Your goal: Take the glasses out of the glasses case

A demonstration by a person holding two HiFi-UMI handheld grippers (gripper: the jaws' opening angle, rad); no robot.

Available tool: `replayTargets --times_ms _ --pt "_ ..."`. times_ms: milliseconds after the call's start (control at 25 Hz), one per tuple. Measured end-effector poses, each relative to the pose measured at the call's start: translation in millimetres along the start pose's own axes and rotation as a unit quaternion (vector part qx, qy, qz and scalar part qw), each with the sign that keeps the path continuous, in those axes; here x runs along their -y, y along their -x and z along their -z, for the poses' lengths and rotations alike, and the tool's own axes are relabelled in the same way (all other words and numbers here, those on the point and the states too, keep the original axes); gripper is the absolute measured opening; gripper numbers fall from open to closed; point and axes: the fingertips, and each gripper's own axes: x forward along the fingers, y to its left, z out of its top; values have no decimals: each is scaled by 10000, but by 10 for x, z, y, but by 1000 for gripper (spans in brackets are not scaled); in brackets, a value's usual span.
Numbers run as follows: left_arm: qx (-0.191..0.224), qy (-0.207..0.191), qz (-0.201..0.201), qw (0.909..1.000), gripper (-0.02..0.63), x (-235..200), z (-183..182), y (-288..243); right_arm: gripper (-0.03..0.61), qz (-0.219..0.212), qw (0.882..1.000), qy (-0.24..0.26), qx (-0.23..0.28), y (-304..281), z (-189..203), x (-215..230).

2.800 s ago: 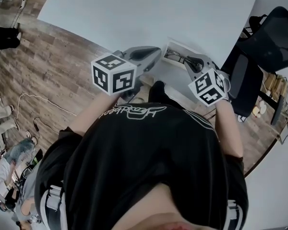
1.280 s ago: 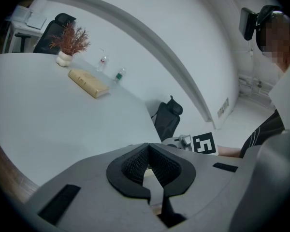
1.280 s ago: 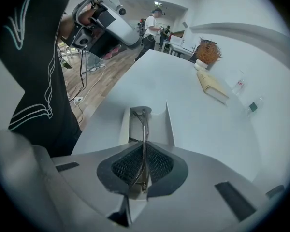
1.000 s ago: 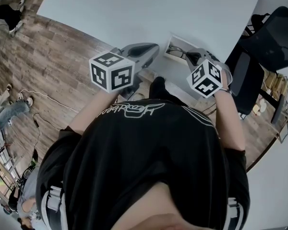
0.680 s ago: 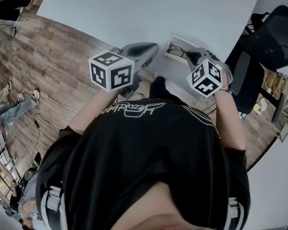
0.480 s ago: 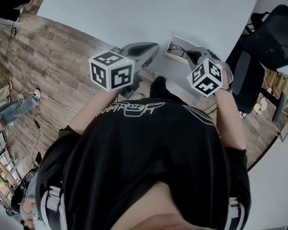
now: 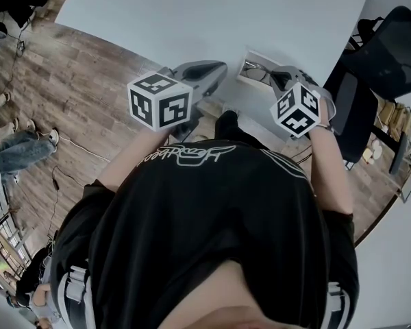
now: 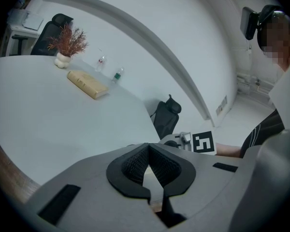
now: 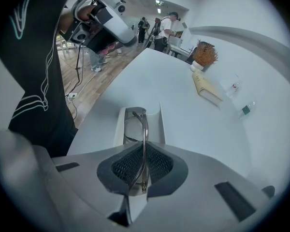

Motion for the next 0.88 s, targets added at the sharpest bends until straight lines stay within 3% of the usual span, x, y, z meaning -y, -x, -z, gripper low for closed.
replayTargets --times_ms 880 --pt "123 -351 79 9993 8 301 9 280 11 894 9957 50 247 452 -230 -6"
